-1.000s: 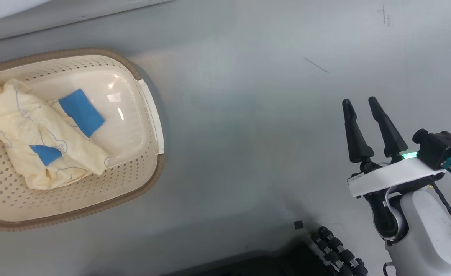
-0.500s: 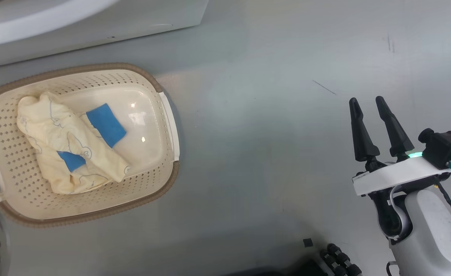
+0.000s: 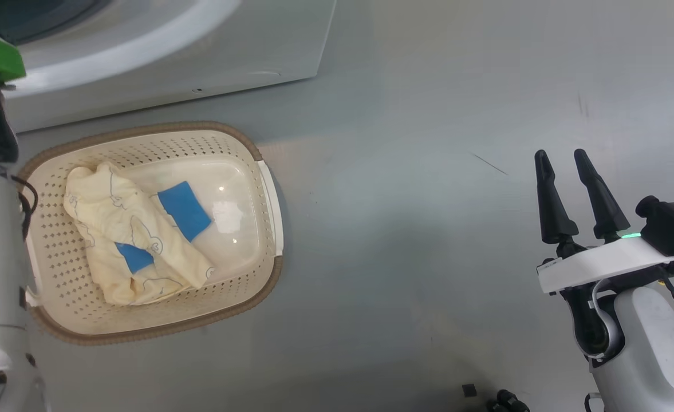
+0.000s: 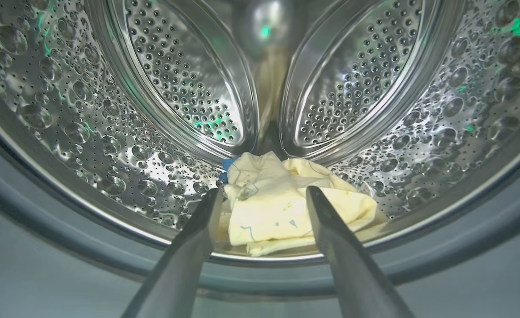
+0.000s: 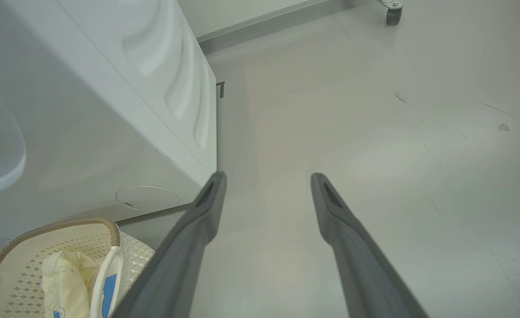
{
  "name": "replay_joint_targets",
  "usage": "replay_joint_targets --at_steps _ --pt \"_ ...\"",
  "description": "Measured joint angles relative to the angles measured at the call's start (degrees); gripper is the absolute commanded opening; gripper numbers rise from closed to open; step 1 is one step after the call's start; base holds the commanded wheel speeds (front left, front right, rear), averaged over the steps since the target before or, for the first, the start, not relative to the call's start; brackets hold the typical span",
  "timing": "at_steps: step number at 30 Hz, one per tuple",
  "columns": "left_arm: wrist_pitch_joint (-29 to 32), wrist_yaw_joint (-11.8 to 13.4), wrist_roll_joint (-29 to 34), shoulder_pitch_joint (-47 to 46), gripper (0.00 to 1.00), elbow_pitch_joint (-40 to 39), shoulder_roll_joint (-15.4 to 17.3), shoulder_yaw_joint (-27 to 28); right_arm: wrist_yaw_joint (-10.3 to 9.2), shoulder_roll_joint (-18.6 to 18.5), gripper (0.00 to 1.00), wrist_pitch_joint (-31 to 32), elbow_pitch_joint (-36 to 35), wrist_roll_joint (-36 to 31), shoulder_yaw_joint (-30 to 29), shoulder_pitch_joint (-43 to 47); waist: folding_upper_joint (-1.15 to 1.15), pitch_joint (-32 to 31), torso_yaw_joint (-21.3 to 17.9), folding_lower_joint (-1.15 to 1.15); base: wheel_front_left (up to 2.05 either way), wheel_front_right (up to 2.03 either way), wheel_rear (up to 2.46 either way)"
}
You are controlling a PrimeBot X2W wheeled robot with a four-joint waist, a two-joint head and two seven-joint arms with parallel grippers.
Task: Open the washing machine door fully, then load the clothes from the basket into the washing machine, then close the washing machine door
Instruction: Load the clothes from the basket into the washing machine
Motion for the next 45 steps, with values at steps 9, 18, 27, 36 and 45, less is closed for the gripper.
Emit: replay_joint_targets --at_steps 9,18,27,36,45 --pt "-0.3 0.2 0.0 11.4 1.00 -4.6 -2.6 1.0 0.00 0.0 1.00 0.0 1.2 -0.9 -1.6 1.6 0.00 -4.7 0.8 0.00 0.00 0.00 0.00" --pt "-0.3 0.8 0.5 23.5 1.00 -15.1 -6.6 2.2 0.00 0.0 1.00 0.0 1.5 -2.4 -1.5 3.3 0.00 -10.4 1.7 0.00 0.00 0.00 0.00" --pt "-0.3 1.5 1.1 36.5 1.00 -21.2 -8.3 3.6 -0.01 0.0 1.00 0.0 1.3 -4.8 -1.4 5.4 0.00 -16.8 2.5 -0.01 0.00 0.00 0.00" --pt "-0.3 1.4 2.1 46.5 1.00 -25.9 -8.4 3.2 -0.11 0.0 1.00 0.0 0.9 -6.5 -1.0 8.5 0.00 -23.5 3.2 -0.01 0.00 0.00 0.00" --pt "-0.3 1.2 2.1 56.1 1.00 -29.0 -8.5 2.6 -1.45 0.0 1.00 0.0 -0.3 -8.6 -0.7 11.7 0.00 -29.5 4.1 -0.01 0.00 0.00 0.00"
